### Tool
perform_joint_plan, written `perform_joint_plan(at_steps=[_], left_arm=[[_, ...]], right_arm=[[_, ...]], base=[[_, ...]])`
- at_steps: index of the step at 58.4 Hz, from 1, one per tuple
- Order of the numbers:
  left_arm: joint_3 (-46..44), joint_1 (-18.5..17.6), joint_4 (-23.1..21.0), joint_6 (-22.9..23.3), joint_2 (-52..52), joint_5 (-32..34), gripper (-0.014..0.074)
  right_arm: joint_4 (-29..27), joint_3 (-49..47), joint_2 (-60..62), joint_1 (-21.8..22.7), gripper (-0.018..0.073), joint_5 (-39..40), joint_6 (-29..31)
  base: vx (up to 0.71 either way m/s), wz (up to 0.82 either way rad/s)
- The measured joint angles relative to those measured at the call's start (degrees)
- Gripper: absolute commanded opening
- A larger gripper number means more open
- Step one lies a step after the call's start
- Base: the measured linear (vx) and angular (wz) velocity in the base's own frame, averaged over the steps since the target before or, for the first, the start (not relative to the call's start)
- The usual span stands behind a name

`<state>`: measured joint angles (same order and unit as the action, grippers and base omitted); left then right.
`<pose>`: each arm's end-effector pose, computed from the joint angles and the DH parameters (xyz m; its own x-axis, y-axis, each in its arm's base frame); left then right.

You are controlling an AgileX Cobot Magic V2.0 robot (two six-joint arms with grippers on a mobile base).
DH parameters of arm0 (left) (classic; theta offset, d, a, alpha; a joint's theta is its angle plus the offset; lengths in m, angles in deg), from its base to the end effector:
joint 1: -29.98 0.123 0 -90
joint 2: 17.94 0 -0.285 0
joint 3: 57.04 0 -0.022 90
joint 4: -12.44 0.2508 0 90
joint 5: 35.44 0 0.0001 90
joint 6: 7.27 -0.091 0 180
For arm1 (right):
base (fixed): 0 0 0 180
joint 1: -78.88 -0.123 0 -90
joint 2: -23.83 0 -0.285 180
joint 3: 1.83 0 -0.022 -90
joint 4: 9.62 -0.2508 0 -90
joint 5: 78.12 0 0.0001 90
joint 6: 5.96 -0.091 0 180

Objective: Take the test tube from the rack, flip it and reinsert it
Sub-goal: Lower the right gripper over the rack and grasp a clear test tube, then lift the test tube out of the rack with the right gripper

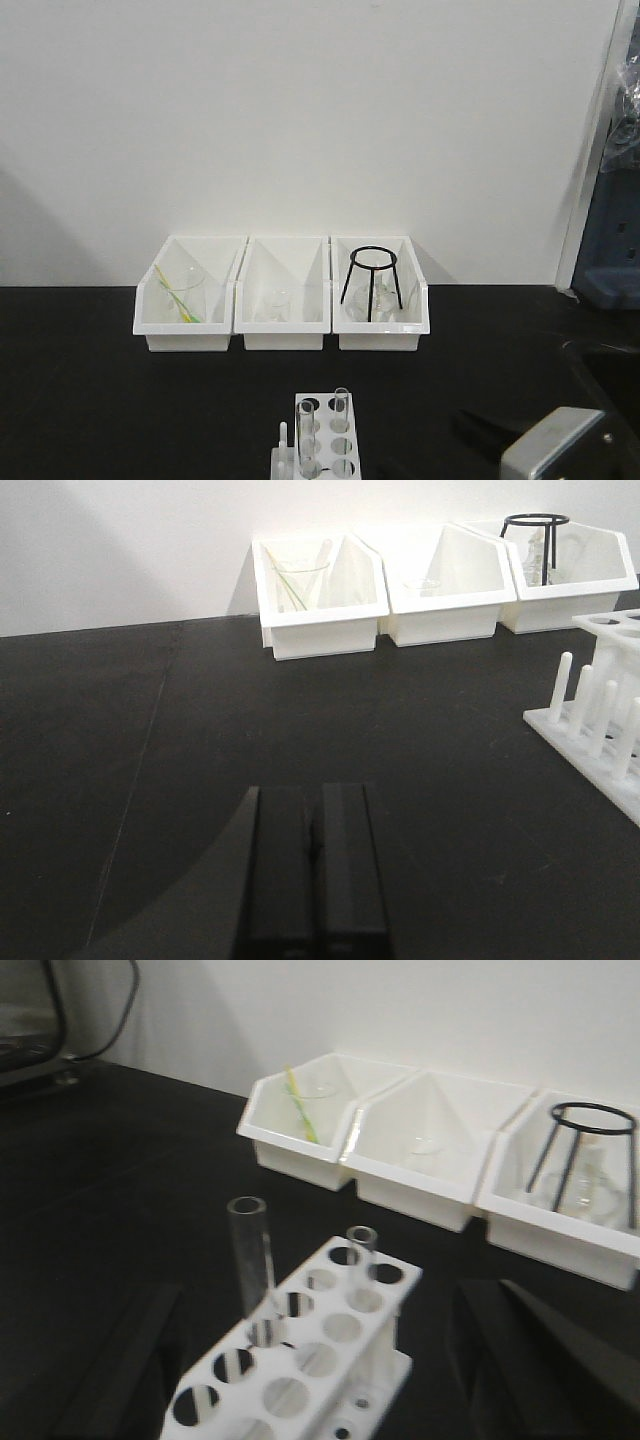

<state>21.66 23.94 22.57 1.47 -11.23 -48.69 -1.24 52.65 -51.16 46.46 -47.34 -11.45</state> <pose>0.0552 -0.0021 0.1848 -0.1450 0.0351 -0.9888 0.0683 0.9973 0.0254 0.1850 0.1255 0.2416 -0.1135 -0.1076 -0.9877 -0.6005 0.7994 -0.0181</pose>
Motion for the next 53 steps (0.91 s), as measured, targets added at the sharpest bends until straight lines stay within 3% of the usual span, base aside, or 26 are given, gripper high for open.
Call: perform_joint_plan(at_steps=[9, 21, 45, 53], left_arm=[[0.0, 0.0, 0.0, 0.0, 0.0, 0.0, -0.0007], [0.0, 0.0, 0.0, 0.0, 0.0, 0.0, -0.0007], [0.0, 0.0, 0.0, 0.0, 0.0, 0.0, -0.0007], [0.0, 0.0, 0.0, 0.0, 0.0, 0.0, -0.0007]], right_arm=[[0.1, -0.6, -10.3, -1.8, 0.0548, 10.4, 0.0], [1.2, -6.8, -22.5, -1.8, 0.0548, 16.2, 0.0], [2.6, -18.8, -36.9, -1.8, 0.0545, 17.2, -1.0], [2.5, -19.6, -38.5, -1.8, 0.0477, 17.5, -1.1]], base=[[0.0, 0.0], [0.0, 0.0], [0.0, 0.0], [0.0, 0.0]])
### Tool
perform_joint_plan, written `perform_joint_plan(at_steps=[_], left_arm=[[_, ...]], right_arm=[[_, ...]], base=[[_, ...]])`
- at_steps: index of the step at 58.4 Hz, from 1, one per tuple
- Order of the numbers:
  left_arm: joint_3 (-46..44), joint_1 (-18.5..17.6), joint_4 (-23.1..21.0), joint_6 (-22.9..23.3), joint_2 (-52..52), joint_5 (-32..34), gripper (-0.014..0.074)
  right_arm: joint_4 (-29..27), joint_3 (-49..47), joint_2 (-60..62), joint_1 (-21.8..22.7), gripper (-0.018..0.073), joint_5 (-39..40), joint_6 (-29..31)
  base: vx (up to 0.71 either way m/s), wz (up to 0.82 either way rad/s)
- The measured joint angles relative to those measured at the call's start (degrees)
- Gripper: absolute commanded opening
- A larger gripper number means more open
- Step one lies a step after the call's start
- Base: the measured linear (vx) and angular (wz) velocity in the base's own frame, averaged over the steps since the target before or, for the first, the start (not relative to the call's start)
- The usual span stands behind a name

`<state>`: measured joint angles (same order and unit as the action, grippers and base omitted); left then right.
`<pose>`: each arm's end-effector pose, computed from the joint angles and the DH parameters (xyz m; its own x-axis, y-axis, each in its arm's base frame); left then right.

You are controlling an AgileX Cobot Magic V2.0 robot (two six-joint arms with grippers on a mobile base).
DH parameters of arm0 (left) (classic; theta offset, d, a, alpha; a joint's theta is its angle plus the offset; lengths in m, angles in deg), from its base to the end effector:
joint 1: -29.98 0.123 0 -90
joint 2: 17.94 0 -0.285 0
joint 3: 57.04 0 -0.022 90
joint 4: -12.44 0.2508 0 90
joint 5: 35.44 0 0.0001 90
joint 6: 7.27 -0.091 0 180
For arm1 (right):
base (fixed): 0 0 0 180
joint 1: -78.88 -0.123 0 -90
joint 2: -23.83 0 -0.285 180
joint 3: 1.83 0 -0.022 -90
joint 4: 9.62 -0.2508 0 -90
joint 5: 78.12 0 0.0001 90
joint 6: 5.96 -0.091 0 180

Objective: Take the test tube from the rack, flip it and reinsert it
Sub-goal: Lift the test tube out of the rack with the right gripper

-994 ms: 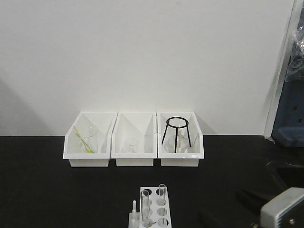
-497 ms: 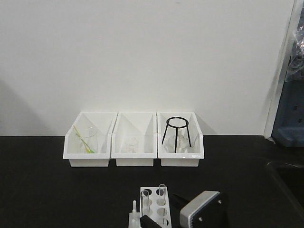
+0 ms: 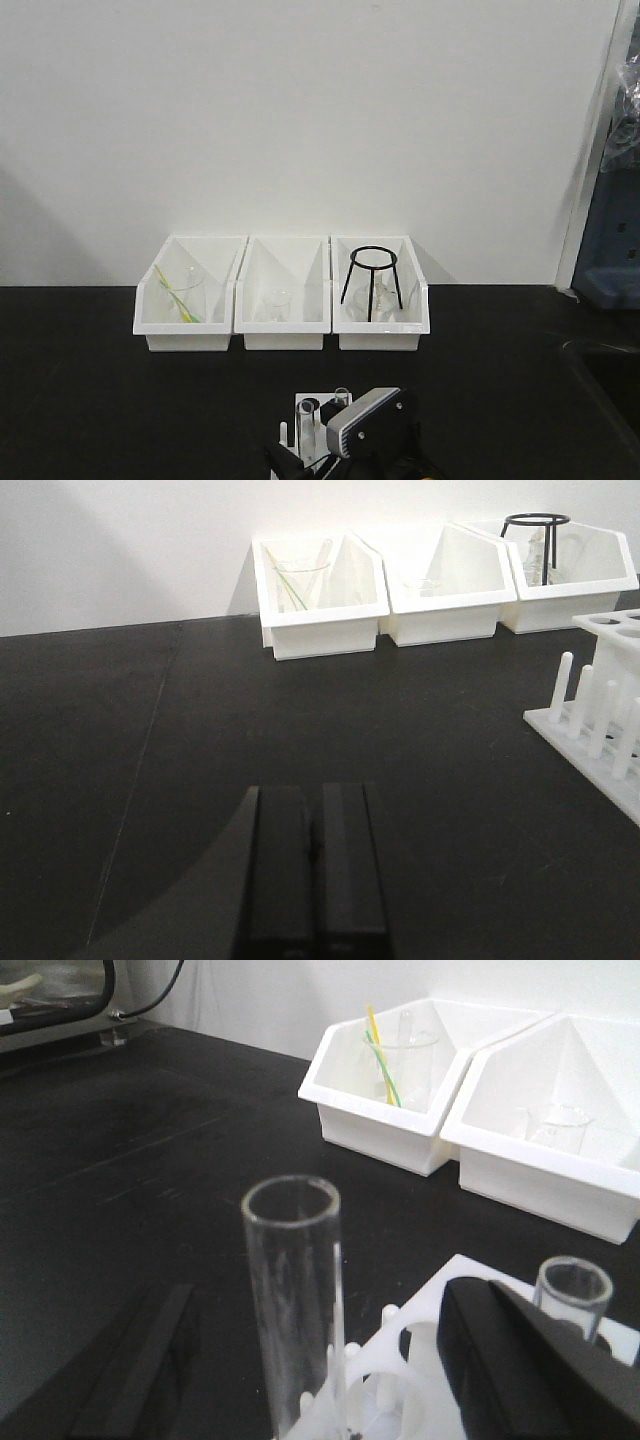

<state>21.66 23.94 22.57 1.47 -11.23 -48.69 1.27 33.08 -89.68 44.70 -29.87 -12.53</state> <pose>0.0552 -0.0021 0.1848 -0.1450 0.0351 -0.9888 0.0683 0.9973 0.0254 0.2842 0.2085 0.1654 -0.1449 -0.1136 -0.9829 -0.6727 0.7398 0.0136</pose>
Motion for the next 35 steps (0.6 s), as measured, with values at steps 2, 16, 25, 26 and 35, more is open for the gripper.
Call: perform_joint_plan(at_steps=[2, 16, 25, 26, 35], left_arm=[[0.0, 0.0, 0.0, 0.0, 0.0, 0.0, -0.0007], [0.0, 0.0, 0.0, 0.0, 0.0, 0.0, -0.0007], [0.0, 0.0, 0.0, 0.0, 0.0, 0.0, -0.0007], [0.0, 0.0, 0.0, 0.0, 0.0, 0.0, -0.0007], [0.0, 0.0, 0.0, 0.0, 0.0, 0.0, -0.0007]], right_arm=[[0.0, 0.0, -0.2, 0.0, 0.0441, 0.0, 0.0], [-0.1, -0.1, -0.8, 0.0, 0.0076, 1.1, 0.1], [-0.1, -0.1, -0.8, 0.0, -0.0016, 1.4, 0.8], [-0.1, -0.1, -0.8, 0.0, -0.0016, 1.4, 0.8], [-0.1, -0.1, -0.8, 0.0, -0.0015, 1.4, 1.1]], base=[[0.0, 0.0], [0.0, 0.0], [0.0, 0.0], [0.0, 0.0], [0.0, 0.0]])
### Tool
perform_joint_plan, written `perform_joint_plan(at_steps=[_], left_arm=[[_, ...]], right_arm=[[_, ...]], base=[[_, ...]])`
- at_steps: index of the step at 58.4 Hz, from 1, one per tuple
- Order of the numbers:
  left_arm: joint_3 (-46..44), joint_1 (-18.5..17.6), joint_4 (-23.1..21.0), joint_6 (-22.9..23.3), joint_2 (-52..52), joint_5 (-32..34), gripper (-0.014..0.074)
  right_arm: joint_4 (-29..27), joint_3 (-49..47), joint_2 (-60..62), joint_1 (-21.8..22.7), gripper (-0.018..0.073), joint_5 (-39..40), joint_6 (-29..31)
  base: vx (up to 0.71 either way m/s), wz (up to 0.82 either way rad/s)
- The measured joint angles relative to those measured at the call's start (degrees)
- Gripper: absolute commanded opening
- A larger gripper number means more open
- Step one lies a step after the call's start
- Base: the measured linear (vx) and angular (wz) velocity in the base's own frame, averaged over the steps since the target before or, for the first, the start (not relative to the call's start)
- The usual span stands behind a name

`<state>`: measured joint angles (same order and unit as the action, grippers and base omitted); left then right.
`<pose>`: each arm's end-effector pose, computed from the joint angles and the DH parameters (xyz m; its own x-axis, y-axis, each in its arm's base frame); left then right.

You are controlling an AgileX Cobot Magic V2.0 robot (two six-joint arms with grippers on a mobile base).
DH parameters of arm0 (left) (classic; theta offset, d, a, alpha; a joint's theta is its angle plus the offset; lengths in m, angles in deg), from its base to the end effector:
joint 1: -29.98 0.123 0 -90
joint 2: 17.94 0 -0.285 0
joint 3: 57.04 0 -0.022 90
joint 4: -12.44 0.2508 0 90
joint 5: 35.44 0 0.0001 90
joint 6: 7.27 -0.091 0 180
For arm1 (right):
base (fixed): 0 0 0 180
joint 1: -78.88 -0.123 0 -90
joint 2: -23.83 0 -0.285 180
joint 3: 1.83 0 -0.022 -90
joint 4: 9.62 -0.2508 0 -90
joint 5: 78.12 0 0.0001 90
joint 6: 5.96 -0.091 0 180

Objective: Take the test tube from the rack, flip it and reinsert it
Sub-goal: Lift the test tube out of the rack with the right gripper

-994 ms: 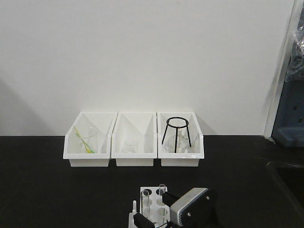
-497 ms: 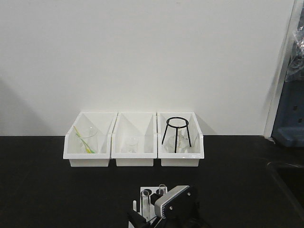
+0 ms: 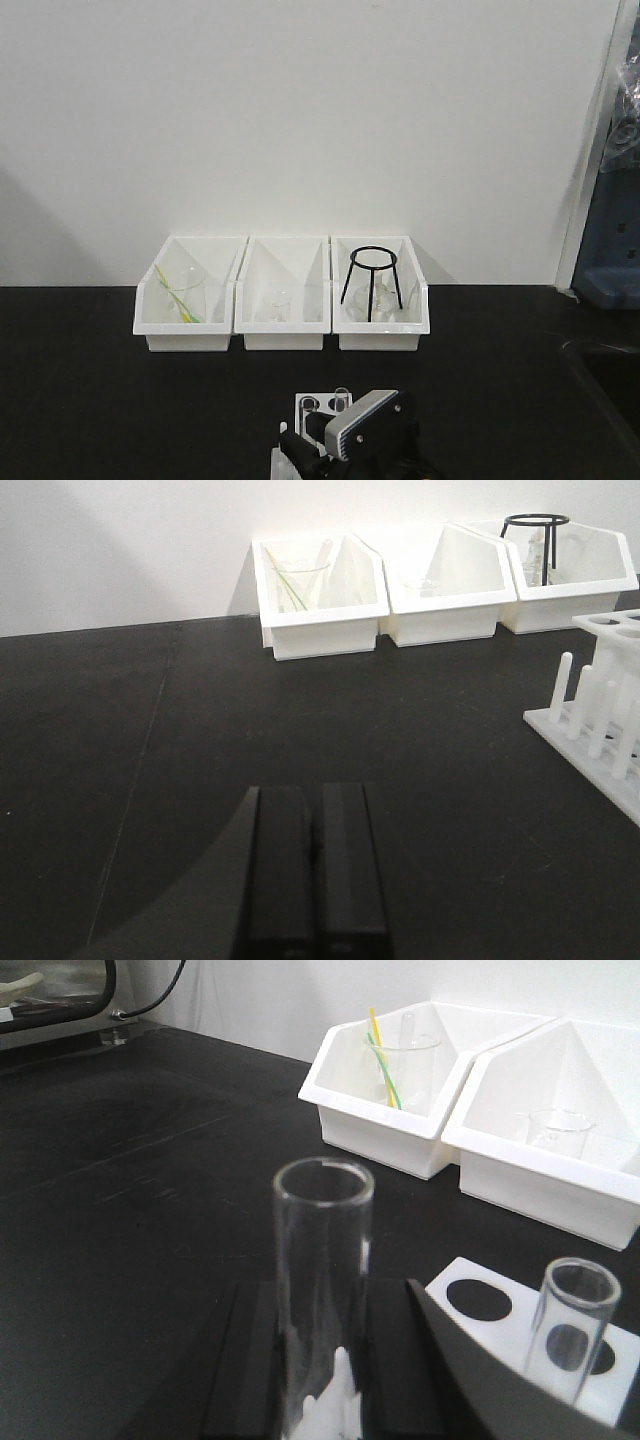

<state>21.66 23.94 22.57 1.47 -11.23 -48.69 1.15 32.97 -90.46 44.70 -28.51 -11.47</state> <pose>0.0552 -0.0021 0.1848 -0.1450 0.0351 -0.9888 0.0683 0.9973 0.0254 0.2853 0.2094 0.1632 -0.1256 -0.1169 -0.9852 -0.6756 0.7373 -0.0014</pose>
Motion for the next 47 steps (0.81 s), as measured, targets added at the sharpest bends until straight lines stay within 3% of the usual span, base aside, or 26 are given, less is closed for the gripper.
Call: perform_joint_plan(at_steps=[13, 28, 33, 39, 47], left_arm=[[0.0, 0.0, 0.0, 0.0, 0.0, 0.0, -0.0007], [0.0, 0.0, 0.0, 0.0, 0.0, 0.0, -0.0007], [0.0, 0.0, 0.0, 0.0, 0.0, 0.0, -0.0007], [0.0, 0.0, 0.0, 0.0, 0.0, 0.0, -0.0007], [0.0, 0.0, 0.0, 0.0, 0.0, 0.0, -0.0007]], right_arm=[[0.0, -0.5, 9.0, 0.0, -0.0015, -5.8, 0.0], [0.1, -7.9, 24.2, 0.0, -0.0013, -18.4, 0.1], [0.8, -9.9, 26.6, 0.0, -0.0013, -22.1, 2.8], [7.2, -11.5, 27.8, 0.0, -0.0013, -26.7, 16.4], [25.1, -11.8, 28.2, -0.2, -0.0013, -35.2, 50.3]], base=[[0.0, 0.0], [0.0, 0.0], [0.0, 0.0], [0.0, 0.0], [0.0, 0.0]])
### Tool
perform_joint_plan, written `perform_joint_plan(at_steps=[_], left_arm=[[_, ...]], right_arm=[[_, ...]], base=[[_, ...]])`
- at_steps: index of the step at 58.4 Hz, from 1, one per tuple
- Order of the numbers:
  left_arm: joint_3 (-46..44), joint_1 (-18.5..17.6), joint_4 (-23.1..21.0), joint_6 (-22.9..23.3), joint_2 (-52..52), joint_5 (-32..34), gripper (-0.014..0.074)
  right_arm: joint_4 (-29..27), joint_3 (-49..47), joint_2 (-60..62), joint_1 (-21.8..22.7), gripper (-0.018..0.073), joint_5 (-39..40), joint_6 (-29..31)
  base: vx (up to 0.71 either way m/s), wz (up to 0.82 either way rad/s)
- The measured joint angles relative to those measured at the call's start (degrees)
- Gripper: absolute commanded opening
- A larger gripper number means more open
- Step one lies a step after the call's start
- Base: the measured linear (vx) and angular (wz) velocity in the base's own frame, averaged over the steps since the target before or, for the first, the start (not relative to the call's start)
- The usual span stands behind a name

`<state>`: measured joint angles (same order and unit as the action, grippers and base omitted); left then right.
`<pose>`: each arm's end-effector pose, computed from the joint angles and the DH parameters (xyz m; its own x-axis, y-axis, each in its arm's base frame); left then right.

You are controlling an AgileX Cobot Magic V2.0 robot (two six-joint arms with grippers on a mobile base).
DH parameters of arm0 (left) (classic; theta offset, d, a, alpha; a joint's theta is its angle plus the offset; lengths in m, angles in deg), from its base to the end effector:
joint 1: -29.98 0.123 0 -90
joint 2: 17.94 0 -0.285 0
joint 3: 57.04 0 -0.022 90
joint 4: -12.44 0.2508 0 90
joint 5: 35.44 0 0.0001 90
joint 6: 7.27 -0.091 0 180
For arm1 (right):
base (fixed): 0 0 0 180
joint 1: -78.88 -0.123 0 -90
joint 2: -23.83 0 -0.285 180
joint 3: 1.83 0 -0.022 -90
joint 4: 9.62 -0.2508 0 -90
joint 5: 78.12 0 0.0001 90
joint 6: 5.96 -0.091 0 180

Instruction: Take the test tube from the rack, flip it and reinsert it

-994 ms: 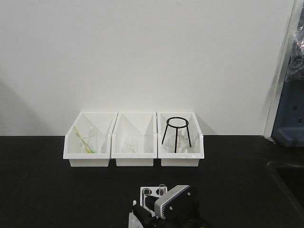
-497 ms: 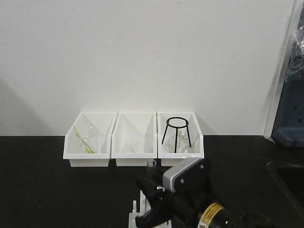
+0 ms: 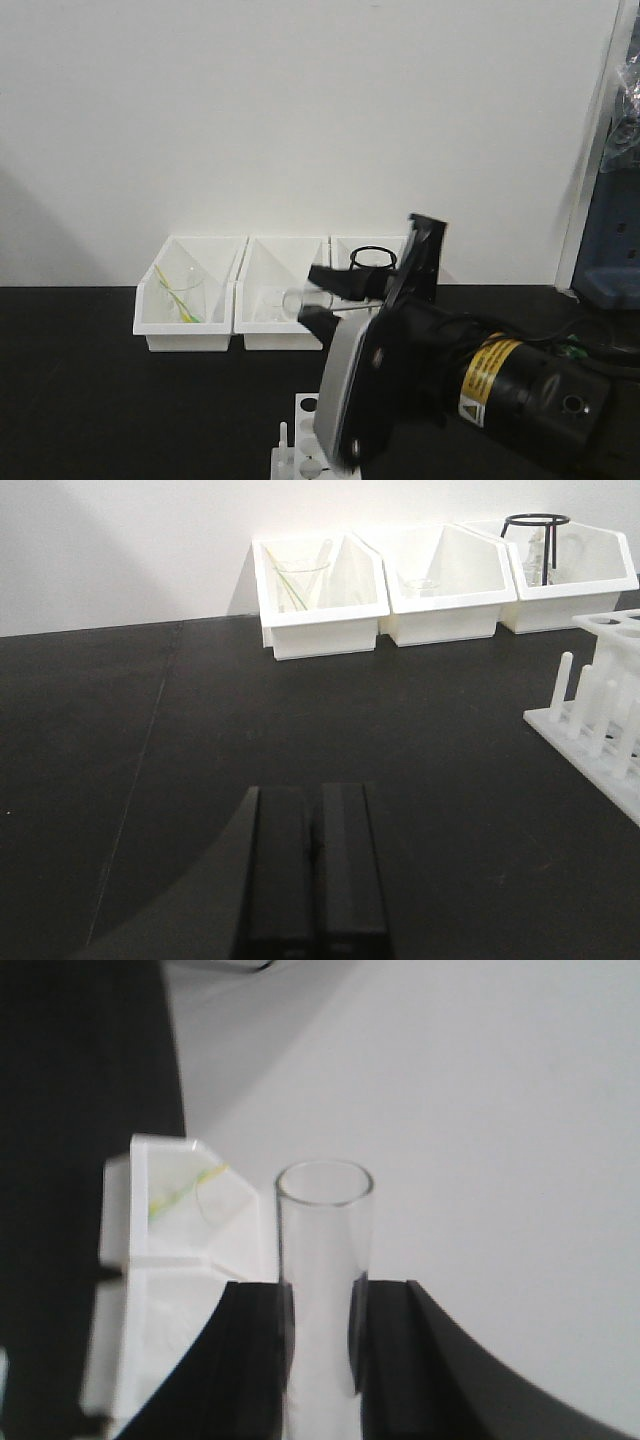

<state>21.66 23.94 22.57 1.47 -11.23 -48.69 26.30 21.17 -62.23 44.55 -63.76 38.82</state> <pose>0.0552 -0.0021 0.1848 -0.1450 0.0351 -0.9888 0.0683 0.9973 0.0254 0.2518 0.1879 0.3346 0.6479 -0.7368 -0.1933 -0.2234 0.0588 -0.9730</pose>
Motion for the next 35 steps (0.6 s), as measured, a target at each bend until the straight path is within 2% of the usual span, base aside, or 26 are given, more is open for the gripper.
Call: perform_joint_plan(at_steps=[3, 7, 10, 14, 18, 22, 25, 29, 31, 35], left_arm=[[0.0, 0.0, 0.0, 0.0, 0.0, 0.0, -0.0007], [0.0, 0.0, 0.0, 0.0, 0.0, 0.0, -0.0007], [0.0, 0.0, 0.0, 0.0, 0.0, 0.0, -0.0007], [0.0, 0.0, 0.0, 0.0, 0.0, 0.0, -0.0007], [0.0, 0.0, 0.0, 0.0, 0.0, 0.0, -0.0007], [0.0, 0.0, 0.0, 0.0, 0.0, 0.0, -0.0007], [0.0, 0.0, 0.0, 0.0, 0.0, 0.0, -0.0007], [0.0, 0.0, 0.0, 0.0, 0.0, 0.0, -0.0007], [0.0, 0.0, 0.0, 0.0, 0.0, 0.0, -0.0007], [0.0, 0.0, 0.0, 0.0, 0.0, 0.0, -0.0007]], right_arm=[[3.0, 0.1, 0.0, 0.0, -0.0012, -3.5, 9.8], [2.4, 0.1, 0.0, 0.0, -0.0011, -6.1, 15.7], [-0.7, 0.1, 0.0, 0.0, -0.0011, -6.3, 17.3], [-9.4, 0.1, 0.0, 0.0, -0.0011, -5.0, 16.1], [-24.2, 0.1, 0.0, 0.0, -0.0011, -0.9, 9.6], [-43.4, 0.0, 0.0, -0.1, -0.0011, 4.4, 0.2], [-59.8, -0.1, 0.0, 0.0, -0.0011, 9.0, -6.5], [-77.9, -0.2, 0.0, 0.3, -0.0011, 13.2, -11.1], [-84.4, -0.2, 0.0, 0.5, -0.0011, 14.5, -11.2], [-90.3, 0.0, -0.1, 0.8, -0.0011, 15.3, -9.1]], base=[[0.0, 0.0], [0.0, 0.0], [0.0, 0.0], [0.0, 0.0], [0.0, 0.0], [0.0, 0.0], [0.0, 0.0], [0.0, 0.0], [0.0, 0.0], [0.0, 0.0]])
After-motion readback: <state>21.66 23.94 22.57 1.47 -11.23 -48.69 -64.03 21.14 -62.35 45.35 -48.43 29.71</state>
